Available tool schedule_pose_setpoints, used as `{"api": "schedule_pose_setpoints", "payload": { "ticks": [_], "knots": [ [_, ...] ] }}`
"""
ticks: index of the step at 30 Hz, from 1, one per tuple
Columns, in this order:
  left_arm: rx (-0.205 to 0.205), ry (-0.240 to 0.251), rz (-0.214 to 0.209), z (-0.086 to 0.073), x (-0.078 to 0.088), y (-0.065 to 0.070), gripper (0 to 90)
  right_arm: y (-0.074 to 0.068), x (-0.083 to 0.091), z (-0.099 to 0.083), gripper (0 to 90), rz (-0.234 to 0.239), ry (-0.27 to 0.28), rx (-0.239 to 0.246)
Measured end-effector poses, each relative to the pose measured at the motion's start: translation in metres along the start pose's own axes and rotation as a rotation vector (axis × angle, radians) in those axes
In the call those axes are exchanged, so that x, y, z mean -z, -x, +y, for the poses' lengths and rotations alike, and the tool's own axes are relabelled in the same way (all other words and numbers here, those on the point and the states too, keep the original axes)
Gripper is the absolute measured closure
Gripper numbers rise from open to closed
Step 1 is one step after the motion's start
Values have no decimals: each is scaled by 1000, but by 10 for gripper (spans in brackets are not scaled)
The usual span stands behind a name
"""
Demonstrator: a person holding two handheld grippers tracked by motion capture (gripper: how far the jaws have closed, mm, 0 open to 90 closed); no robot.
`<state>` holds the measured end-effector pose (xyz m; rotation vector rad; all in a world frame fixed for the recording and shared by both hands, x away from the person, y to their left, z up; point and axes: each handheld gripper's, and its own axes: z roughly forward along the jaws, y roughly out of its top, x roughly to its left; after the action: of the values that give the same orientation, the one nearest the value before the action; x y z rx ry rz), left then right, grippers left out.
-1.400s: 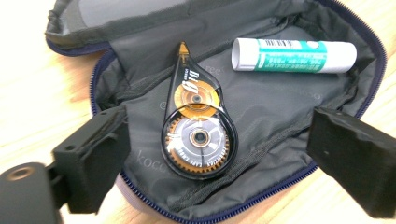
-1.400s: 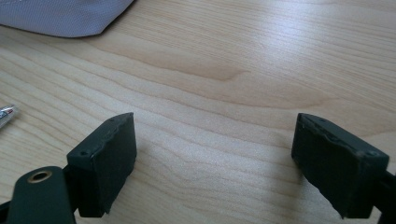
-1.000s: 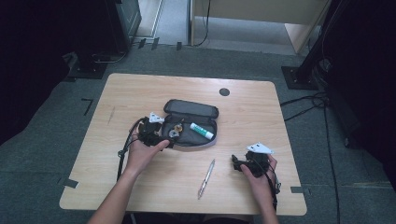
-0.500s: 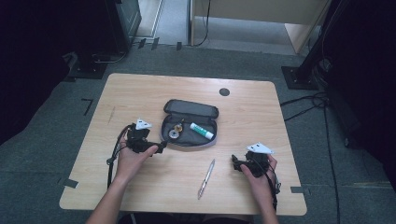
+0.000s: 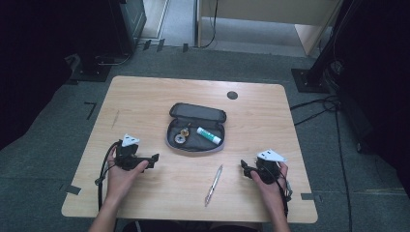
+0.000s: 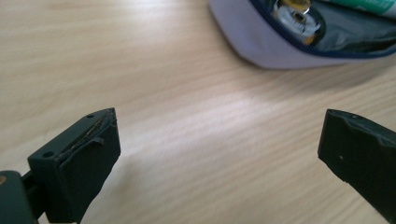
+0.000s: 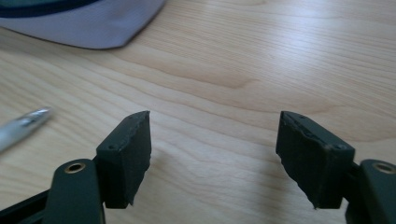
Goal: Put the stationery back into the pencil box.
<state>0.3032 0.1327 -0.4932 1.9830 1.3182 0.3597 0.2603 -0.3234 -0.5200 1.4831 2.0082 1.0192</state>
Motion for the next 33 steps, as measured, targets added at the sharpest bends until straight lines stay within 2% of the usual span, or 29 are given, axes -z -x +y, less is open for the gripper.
{"api": "schedule_pose_setpoints", "payload": {
  "ticks": [2,7,9,10,13,16,19,22,25,29,33],
  "knots": [
    [5,4,25,-8,4,-3,0,-2,4,1,277,27,10,-7],
    [30,-7,74,-32,15,-13,0,-18,13,7,292,27,9,4],
    [30,-10,77,-36,16,-15,0,-26,14,9,292,27,3,17],
    [37,-15,88,-43,19,-18,0,-29,13,9,292,22,-3,18],
    [45,-14,95,-48,25,-22,0,-34,12,10,294,23,-14,11],
    [46,-20,151,-58,35,-27,0,-42,11,11,330,29,-12,1],
    [54,-25,160,-62,39,-31,0,-46,13,11,356,40,-2,-16],
    [66,-6,196,-70,44,-35,0,-53,13,12,353,46,0,-19],
    [61,-6,207,-72,46,-38,0,-60,12,13,354,39,4,-27],
    [25,-14,251,-74,45,-39,0,-69,10,14,350,30,-3,-38],
    [25,-12,251,-74,44,-39,0,-77,8,14,364,30,-20,-50]
  ]
}}
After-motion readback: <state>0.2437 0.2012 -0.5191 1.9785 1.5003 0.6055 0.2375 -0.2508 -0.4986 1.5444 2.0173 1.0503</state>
